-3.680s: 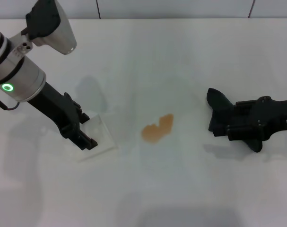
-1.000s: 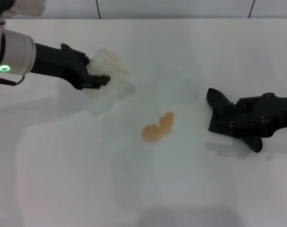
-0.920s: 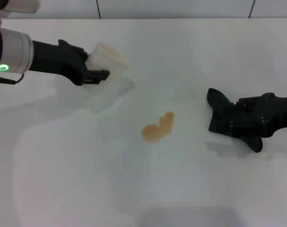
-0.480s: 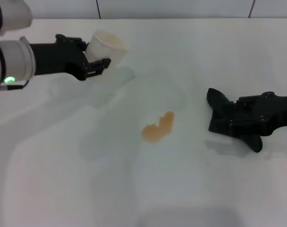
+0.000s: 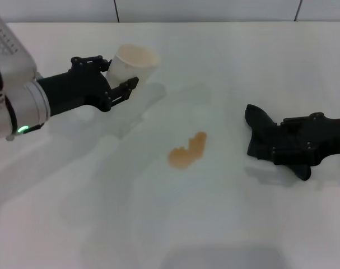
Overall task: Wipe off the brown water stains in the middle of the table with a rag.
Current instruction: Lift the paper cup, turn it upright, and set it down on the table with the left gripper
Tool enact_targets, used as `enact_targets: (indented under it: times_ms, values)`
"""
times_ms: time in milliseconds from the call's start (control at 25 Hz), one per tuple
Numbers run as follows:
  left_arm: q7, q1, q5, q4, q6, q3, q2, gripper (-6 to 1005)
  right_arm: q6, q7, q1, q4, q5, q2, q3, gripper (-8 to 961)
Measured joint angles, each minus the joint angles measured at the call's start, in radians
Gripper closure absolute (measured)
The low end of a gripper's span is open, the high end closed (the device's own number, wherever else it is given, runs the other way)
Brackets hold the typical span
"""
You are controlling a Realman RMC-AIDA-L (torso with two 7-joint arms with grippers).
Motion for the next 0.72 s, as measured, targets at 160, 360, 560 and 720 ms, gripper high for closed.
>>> enact_targets:
  times_ms: [160, 360, 560, 720]
  values:
    - [0.139, 0.007, -0.145, -0.087, -0.001, 0.000, 0.000, 491, 0.005, -0.014, 0.001, 0.008, -0.006, 0.000, -0.001, 320]
    - [0.295, 0.009, -0.275, -0.190, 0.007, -0.001, 0.000, 491, 0.009, -0.029, 0.007, 0.009, -0.008, 0.000, -0.001, 320]
    - [0.434, 0.008, -0.388, -0.286, 0.013, 0.001, 0.000, 493, 0.027, -0.041, 0.010, 0.009, -0.010, 0.000, -0.012, 320]
    - [0.511, 0.005, -0.431, -0.345, 0.030, 0.003, 0.000, 494, 0.042, -0.049, 0.011, 0.011, -0.016, 0.000, -0.026, 320]
